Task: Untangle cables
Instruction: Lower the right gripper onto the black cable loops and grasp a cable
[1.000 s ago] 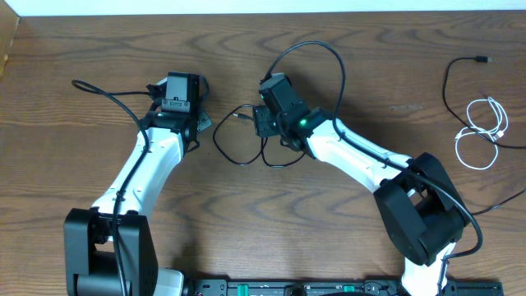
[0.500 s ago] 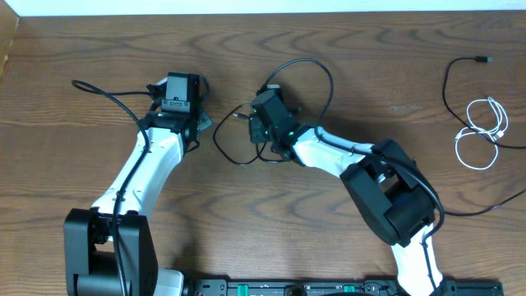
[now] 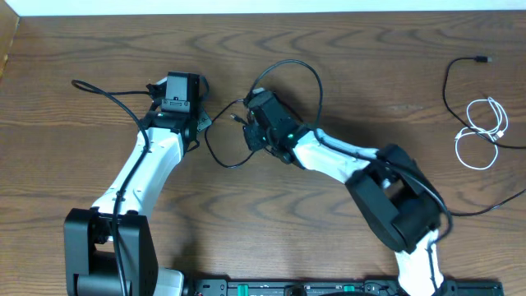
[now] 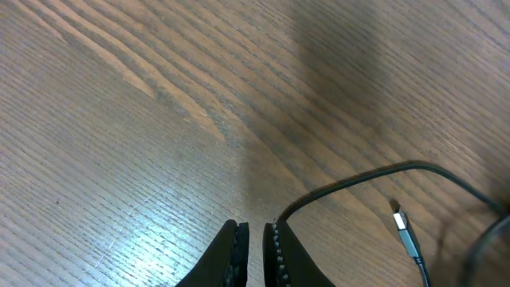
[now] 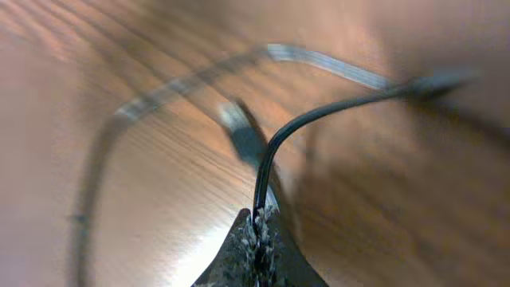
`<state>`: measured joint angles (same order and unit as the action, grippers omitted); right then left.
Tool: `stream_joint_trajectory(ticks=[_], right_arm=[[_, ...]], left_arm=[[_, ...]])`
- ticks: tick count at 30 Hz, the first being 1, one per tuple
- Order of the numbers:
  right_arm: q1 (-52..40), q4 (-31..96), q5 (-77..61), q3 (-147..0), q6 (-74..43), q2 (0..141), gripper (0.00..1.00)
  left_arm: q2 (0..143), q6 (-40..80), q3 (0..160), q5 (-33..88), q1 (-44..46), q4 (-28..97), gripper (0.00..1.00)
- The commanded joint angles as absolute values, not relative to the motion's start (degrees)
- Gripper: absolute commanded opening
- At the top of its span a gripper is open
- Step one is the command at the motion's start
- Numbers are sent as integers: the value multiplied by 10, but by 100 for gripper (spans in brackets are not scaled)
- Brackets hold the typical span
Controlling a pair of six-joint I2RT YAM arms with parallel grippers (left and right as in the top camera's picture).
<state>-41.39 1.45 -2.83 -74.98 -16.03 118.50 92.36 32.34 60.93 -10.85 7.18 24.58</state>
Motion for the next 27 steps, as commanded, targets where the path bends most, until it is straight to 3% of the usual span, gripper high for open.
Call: stream_joint_trajectory(ticks=[1, 20, 22, 23, 24, 27], right_arm=[[-417, 9, -43, -752, -95, 1127, 1], [-438, -10, -92, -752, -62, 1195, 4], [-441, -8, -93, -752, -48, 1198, 29], [-441, -9, -93, -752, -46, 1198, 46], [-441, -10, -92, -752, -46, 1198, 53], [-439, -15, -92, -752, -46, 1198, 65]], left_arm=[[926, 322, 602, -143, 71, 248, 13], [926, 385, 602, -169, 23, 280, 14], [926, 385, 601, -168, 17, 283, 14], [926, 385, 602, -168, 15, 284, 14], [926, 385, 602, -166, 14, 284, 15], [926, 389, 601, -157, 14, 284, 28]])
